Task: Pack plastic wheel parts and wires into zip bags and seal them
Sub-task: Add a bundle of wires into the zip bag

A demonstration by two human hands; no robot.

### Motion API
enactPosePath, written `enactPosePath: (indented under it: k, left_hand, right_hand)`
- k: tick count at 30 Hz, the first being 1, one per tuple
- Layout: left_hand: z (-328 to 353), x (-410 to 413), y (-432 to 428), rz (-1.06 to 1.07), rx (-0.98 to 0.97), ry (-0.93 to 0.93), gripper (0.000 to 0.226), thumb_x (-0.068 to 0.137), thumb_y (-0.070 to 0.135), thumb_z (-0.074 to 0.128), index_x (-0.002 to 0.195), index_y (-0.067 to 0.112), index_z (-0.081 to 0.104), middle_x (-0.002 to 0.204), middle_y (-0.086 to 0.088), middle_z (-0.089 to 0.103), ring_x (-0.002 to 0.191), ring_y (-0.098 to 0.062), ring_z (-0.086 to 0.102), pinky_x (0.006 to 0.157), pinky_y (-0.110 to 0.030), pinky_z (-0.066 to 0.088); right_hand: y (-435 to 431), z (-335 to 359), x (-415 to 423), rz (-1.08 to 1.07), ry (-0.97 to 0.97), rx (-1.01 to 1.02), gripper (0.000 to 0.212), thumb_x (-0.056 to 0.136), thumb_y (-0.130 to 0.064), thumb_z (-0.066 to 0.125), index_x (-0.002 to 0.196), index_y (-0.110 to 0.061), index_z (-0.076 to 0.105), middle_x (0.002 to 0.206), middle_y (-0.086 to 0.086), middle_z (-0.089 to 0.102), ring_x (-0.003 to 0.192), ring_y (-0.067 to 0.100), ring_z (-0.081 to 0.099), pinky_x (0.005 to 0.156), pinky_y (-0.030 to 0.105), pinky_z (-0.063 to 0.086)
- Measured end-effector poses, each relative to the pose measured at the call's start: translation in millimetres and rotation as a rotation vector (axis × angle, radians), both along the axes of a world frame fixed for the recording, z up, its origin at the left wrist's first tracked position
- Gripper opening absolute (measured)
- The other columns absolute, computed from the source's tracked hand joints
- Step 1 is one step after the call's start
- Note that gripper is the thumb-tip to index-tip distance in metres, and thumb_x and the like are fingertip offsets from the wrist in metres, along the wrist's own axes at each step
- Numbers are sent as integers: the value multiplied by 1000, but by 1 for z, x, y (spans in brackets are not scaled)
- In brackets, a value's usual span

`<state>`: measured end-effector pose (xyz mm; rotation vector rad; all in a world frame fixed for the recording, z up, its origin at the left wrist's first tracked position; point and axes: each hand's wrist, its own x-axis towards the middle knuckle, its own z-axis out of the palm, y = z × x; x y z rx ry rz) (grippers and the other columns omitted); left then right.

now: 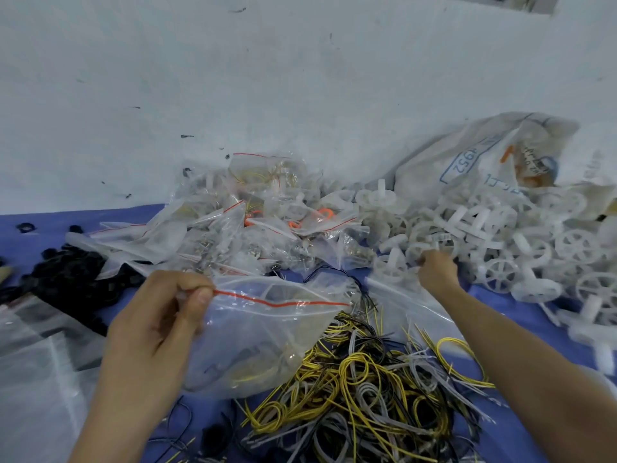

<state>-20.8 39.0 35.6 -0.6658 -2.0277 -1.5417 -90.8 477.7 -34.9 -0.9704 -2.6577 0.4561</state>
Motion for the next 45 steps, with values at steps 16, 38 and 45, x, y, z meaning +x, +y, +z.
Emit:
enactPosePath:
  k: [16, 38, 45]
  left_hand:
    - [21, 20, 8, -148, -165, 138, 11, 90, 32, 46, 81, 31, 53, 86, 17, 56, 84, -11, 53, 75, -16, 37]
    - [19, 15, 10, -76, -166, 108, 11, 86, 39, 51, 79, 32, 56, 80, 10, 54, 74, -9, 53, 67, -15, 38]
    - [17, 14, 16, -122, -154, 102, 6, 85, 40, 55, 82, 35, 57, 85, 12, 55, 79, -11, 57, 70, -18, 41]
  right_hand:
    - [-226, 139, 82, 1098, 210, -1264, 14, 93, -6, 46, 96, -6, 60, 75, 1, 61, 67, 14, 54, 57, 25, 45]
    - [-14, -17, -38, 268, -167, 95, 32, 96, -10, 46, 127, -13, 54, 149, 15, 30, 124, 34, 45, 92, 36, 42]
    - [-39, 7, -29, 87, 455, -137, 19, 92, -5, 48, 109, -9, 54, 104, 22, 57, 69, 28, 50, 58, 29, 36]
